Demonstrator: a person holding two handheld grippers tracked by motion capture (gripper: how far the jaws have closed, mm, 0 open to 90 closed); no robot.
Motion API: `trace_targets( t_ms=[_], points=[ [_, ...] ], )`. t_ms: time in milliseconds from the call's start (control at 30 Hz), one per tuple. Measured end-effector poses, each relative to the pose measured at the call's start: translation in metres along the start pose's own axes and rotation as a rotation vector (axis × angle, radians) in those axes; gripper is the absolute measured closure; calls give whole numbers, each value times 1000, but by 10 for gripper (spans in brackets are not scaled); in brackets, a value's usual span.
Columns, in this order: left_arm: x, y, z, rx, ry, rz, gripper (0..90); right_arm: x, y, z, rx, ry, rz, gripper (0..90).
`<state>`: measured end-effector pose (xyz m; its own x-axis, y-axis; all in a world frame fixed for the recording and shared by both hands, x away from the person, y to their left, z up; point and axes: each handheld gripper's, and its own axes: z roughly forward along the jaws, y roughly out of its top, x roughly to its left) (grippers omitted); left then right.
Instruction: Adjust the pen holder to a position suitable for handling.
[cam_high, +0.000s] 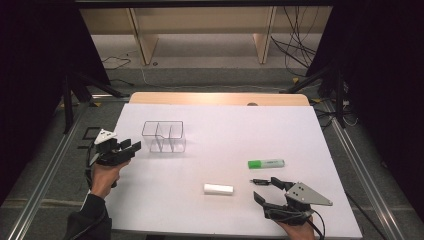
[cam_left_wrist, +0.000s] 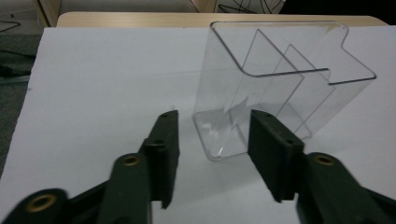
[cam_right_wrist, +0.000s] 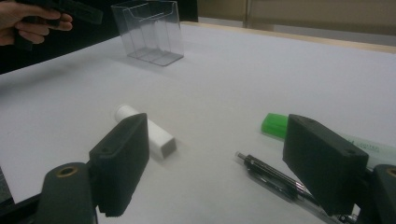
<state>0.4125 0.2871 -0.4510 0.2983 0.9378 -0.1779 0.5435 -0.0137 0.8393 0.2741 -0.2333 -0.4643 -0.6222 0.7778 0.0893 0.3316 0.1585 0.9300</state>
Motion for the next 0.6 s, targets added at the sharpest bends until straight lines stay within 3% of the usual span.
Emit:
trace_targets(
  t_ms=[100, 133, 300, 600],
  points=[
    [4, -1, 4, 23, 17, -13, 702, 0, 0, 0, 2, 0, -4, 237],
    [5, -2, 6, 30, 26, -22, 769, 0, 0, 0, 3, 0, -4, 237],
    [14, -1, 14, 36, 52, -57, 887, 0, 0, 0, 3, -2, -6, 238],
    [24, 4, 27, 14, 42, -88, 892, 0, -1, 1, 3, 0, -3, 236]
  ],
)
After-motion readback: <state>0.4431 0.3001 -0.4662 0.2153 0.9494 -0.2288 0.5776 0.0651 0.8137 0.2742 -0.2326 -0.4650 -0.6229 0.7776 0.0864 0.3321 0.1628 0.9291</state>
